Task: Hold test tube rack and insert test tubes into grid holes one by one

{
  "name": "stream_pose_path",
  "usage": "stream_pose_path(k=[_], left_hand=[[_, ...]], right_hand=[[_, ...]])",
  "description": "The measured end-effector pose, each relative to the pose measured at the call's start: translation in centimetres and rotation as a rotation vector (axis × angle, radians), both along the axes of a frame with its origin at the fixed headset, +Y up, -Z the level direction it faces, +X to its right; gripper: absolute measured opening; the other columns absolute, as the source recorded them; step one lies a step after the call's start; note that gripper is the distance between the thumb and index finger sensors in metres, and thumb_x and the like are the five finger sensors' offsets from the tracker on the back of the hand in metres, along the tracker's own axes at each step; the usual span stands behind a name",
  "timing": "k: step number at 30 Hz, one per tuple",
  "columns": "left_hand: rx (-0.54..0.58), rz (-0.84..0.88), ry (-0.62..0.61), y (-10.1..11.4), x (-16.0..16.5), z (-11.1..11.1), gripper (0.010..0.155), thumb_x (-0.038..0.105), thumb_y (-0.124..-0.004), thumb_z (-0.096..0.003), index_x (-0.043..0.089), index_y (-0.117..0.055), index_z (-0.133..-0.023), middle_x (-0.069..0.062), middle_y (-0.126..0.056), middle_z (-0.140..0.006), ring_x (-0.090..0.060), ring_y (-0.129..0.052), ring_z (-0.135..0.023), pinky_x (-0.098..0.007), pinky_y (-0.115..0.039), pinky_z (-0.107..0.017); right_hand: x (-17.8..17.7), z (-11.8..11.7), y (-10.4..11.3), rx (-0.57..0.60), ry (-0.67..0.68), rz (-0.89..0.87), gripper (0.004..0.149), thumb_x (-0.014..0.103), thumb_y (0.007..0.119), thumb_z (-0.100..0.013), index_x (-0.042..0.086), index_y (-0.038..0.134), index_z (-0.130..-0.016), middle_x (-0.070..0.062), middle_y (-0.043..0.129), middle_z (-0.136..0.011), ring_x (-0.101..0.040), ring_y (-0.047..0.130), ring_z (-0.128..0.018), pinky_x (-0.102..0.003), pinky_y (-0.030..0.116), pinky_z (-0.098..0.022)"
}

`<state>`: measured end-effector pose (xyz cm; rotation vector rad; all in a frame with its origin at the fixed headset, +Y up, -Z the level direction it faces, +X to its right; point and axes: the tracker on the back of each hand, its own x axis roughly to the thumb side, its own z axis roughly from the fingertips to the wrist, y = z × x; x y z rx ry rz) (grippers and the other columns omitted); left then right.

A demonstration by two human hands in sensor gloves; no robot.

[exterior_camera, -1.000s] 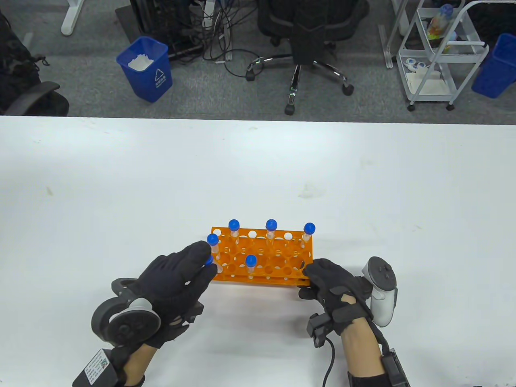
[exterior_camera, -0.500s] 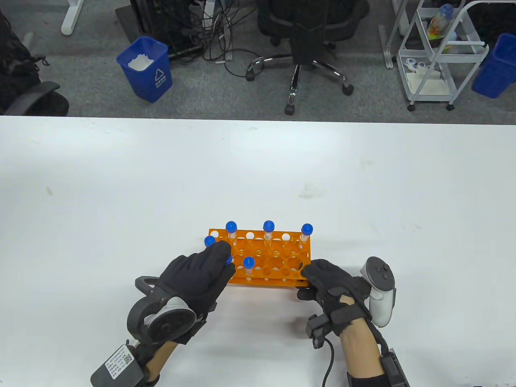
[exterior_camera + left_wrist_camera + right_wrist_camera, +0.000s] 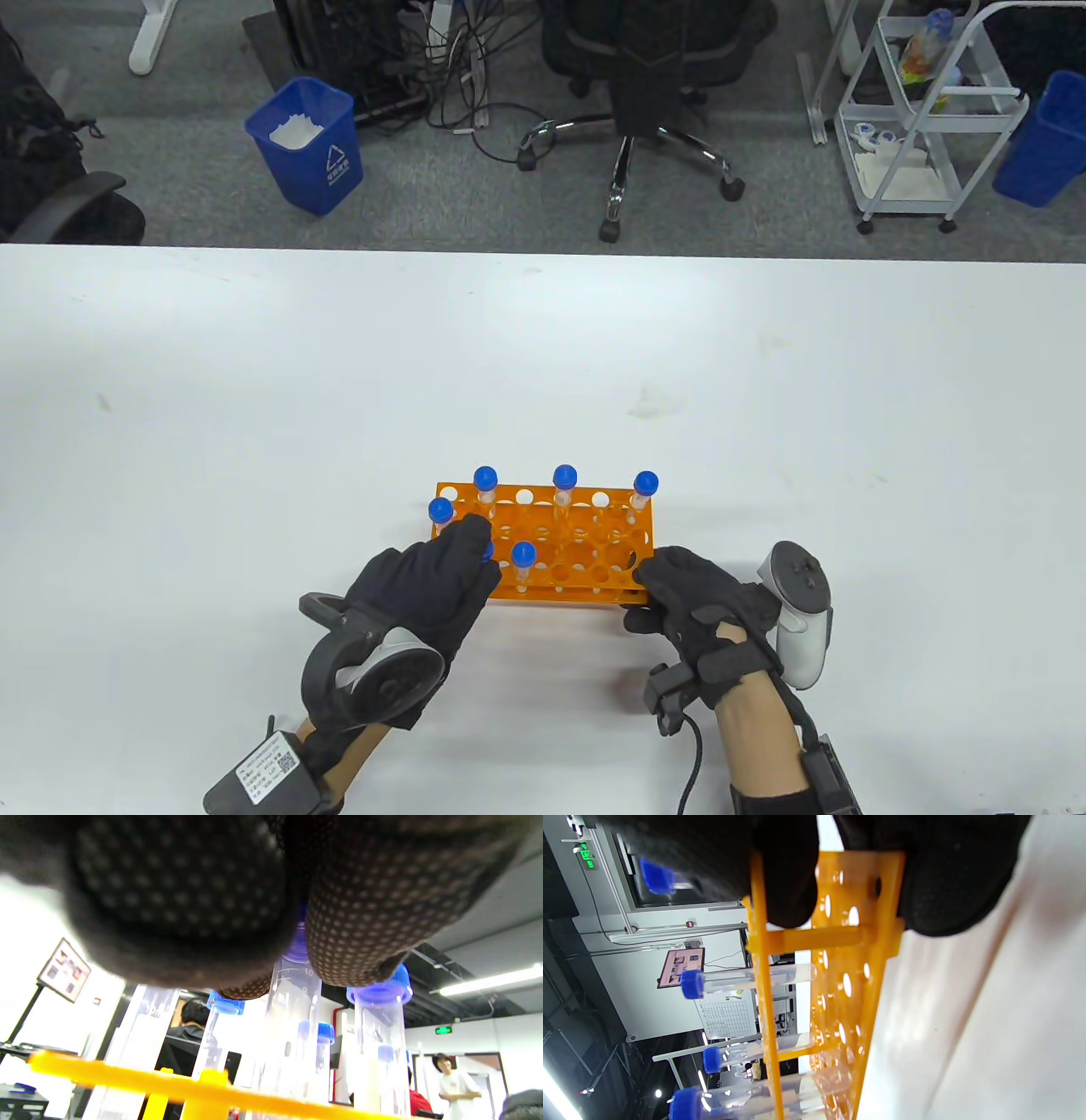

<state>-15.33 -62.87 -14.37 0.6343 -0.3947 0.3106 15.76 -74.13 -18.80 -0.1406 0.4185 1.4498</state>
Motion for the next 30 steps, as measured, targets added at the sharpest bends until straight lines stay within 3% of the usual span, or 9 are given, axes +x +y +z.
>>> stream_pose_path(k=[13,18,19,20,21,22,24,30], left_hand=[[0.025,-0.042,0.028,-0.1,0.3,0.4,0.053,0.039,-0.107,-0.0257,0.018,-0.096,-0.074,-0.006,-0.111,-0.057,-0.016,-0.112,-0.005,-0.033,-0.094,-0.007],[-0.006,-0.139,0.046,0.0,0.6,0.6,0.055,0.036,-0.107,-0.0265,0.021,-0.094,-0.078,-0.004,-0.109,-0.063,-0.019,-0.112,-0.016,-0.036,-0.093,-0.016],[-0.015,-0.164,0.056,0.0,0.6,0.7,0.056,0.044,-0.103,-0.0288,0.022,-0.093,-0.080,-0.004,-0.108,-0.065,-0.019,-0.112,-0.019,-0.036,-0.093,-0.018],[-0.005,-0.184,0.059,-0.1,0.6,0.8,0.059,0.037,-0.107,-0.0257,0.023,-0.092,-0.081,-0.015,-0.107,-0.065,-0.020,-0.112,-0.021,-0.037,-0.093,-0.019],[-0.002,-0.197,0.059,-0.1,0.7,0.8,0.059,0.045,-0.104,-0.0282,0.024,-0.092,-0.082,-0.014,-0.106,-0.066,-0.020,-0.112,-0.022,-0.037,-0.093,-0.020],[-0.006,-0.216,0.066,-0.1,0.7,0.9,0.062,0.038,-0.108,-0.0249,0.024,-0.091,-0.083,-0.014,-0.106,-0.067,-0.020,-0.112,-0.023,-0.037,-0.093,-0.021],[-0.002,-0.228,0.071,0.0,0.7,1.0,0.062,0.047,-0.104,-0.0277,0.025,-0.090,-0.084,-0.014,-0.105,-0.068,-0.021,-0.112,-0.025,-0.038,-0.093,-0.022],[-0.022,-0.235,0.088,0.2,0.5,1.2,0.065,0.048,-0.103,-0.0280,0.024,-0.088,-0.087,-0.015,-0.104,-0.069,-0.020,-0.111,-0.025,-0.036,-0.093,-0.022]], right_hand=[[0.1,0.0,0.1,0.004,-0.001,-0.010,0.042,0.034,0.077,-0.044,0.003,0.082,-0.072,-0.042,0.056,-0.097,-0.059,0.079,-0.071,-0.062,0.083,-0.043],[0.1,0.0,0.0,0.002,0.002,0.000,0.042,0.034,0.077,-0.044,0.002,0.082,-0.072,-0.042,0.056,-0.097,-0.060,0.078,-0.071,-0.062,0.083,-0.043],[0.1,0.0,0.0,0.000,0.003,0.004,0.042,0.034,0.077,-0.044,0.002,0.082,-0.072,-0.042,0.056,-0.097,-0.060,0.078,-0.071,-0.062,0.083,-0.043],[0.1,0.0,0.0,-0.003,0.004,0.005,0.042,0.034,0.077,-0.044,0.002,0.082,-0.072,-0.042,0.056,-0.097,-0.060,0.078,-0.071,-0.062,0.083,-0.043],[0.1,0.0,0.0,-0.004,0.005,0.005,0.042,0.033,0.077,-0.044,0.002,0.082,-0.072,-0.042,0.056,-0.097,-0.060,0.078,-0.071,-0.062,0.083,-0.043],[0.1,0.0,0.0,-0.005,0.006,0.008,0.042,0.033,0.077,-0.044,0.002,0.082,-0.072,-0.042,0.056,-0.097,-0.060,0.078,-0.071,-0.062,0.083,-0.043],[0.0,0.0,-0.1,-0.006,0.008,0.009,0.042,0.034,0.077,-0.044,0.002,0.082,-0.072,-0.042,0.056,-0.097,-0.060,0.078,-0.071,-0.062,0.083,-0.043],[0.0,0.0,-0.1,-0.008,0.010,0.005,0.042,0.034,0.077,-0.044,0.003,0.082,-0.072,-0.043,0.056,-0.097,-0.060,0.078,-0.071,-0.062,0.083,-0.043]])
